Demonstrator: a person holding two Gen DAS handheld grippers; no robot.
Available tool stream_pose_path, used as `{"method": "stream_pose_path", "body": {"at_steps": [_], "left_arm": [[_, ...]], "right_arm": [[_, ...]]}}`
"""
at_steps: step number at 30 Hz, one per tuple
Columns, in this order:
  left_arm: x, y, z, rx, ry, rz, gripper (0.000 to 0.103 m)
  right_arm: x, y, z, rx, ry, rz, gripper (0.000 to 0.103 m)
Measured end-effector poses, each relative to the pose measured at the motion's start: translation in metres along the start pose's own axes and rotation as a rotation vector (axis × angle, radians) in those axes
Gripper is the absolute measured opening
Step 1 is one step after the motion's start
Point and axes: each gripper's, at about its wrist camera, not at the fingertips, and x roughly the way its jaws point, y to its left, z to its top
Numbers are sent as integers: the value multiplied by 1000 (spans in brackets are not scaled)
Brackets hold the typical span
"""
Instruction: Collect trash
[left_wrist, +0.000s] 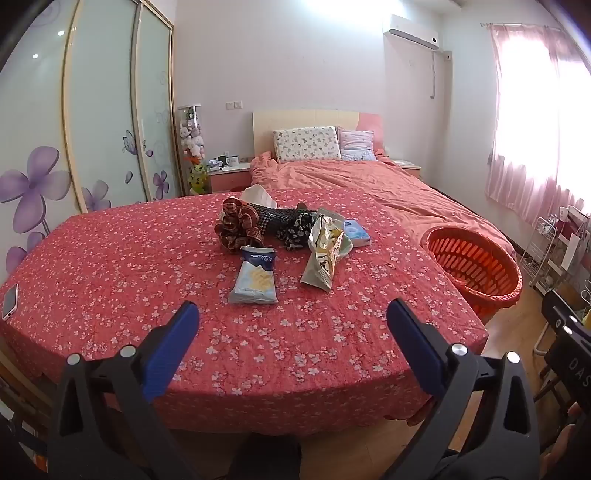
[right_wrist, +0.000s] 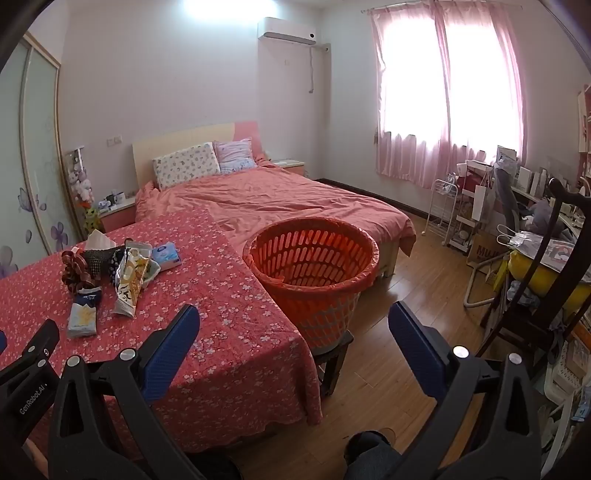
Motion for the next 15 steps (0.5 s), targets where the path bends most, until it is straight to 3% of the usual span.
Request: {"method": "stream_pose_path", "body": {"at_steps": [15], "left_arm": [[0,0,0,-2,4,-1,99]], "right_arm": [[0,0,0,0,-1,0,101]]}}
